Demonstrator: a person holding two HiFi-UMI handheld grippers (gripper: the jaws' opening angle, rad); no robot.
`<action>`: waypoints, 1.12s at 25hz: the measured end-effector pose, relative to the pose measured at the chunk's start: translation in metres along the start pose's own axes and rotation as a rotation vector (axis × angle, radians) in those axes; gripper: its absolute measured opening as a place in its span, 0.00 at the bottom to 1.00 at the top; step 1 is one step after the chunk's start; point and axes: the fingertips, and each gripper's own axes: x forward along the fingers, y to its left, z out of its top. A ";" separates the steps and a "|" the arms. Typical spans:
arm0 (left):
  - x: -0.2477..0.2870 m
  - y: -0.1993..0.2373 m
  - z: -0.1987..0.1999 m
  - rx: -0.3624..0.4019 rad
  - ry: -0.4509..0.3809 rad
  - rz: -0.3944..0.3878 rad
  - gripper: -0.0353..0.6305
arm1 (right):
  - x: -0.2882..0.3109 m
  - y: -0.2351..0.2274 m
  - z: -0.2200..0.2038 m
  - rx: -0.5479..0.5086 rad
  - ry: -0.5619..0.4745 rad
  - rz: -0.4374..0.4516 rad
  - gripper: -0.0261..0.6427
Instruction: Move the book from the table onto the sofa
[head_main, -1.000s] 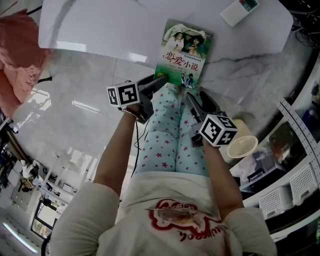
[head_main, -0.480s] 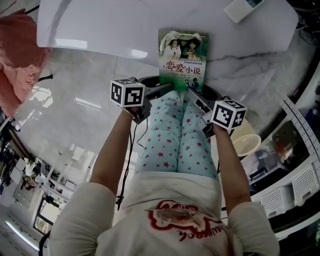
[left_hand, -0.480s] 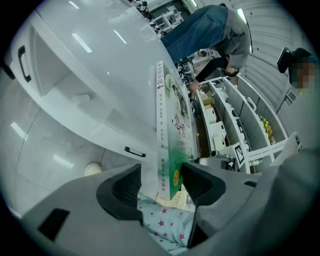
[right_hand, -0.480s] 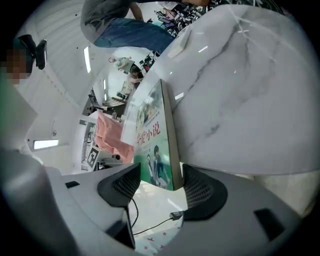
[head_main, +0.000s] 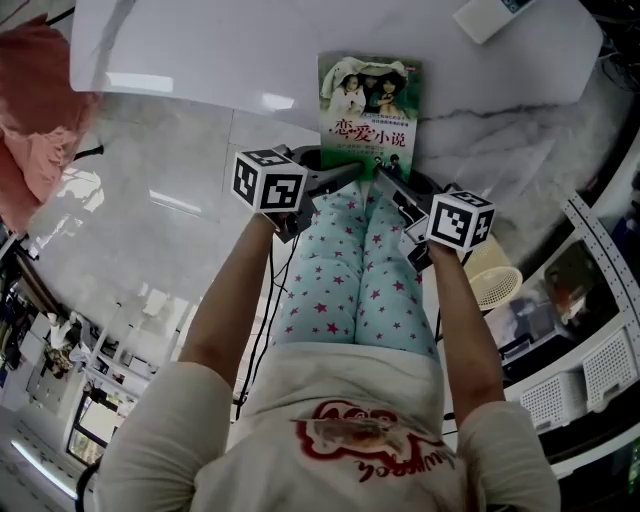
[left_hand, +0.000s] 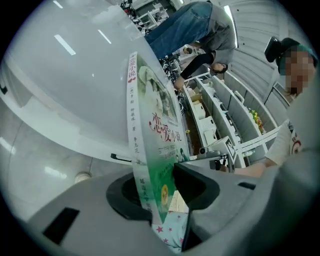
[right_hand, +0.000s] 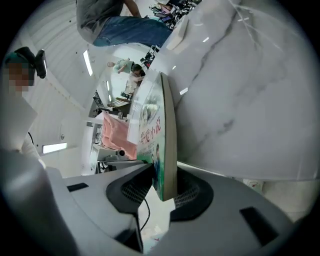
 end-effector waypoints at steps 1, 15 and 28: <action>-0.001 -0.007 -0.003 0.016 -0.011 0.027 0.28 | -0.006 0.004 -0.004 -0.013 -0.010 -0.009 0.18; -0.031 -0.080 0.027 0.168 -0.212 0.174 0.27 | -0.050 0.069 0.022 -0.196 -0.124 -0.081 0.19; -0.146 -0.244 0.141 0.382 -0.415 0.203 0.27 | -0.124 0.267 0.112 -0.473 -0.243 -0.019 0.19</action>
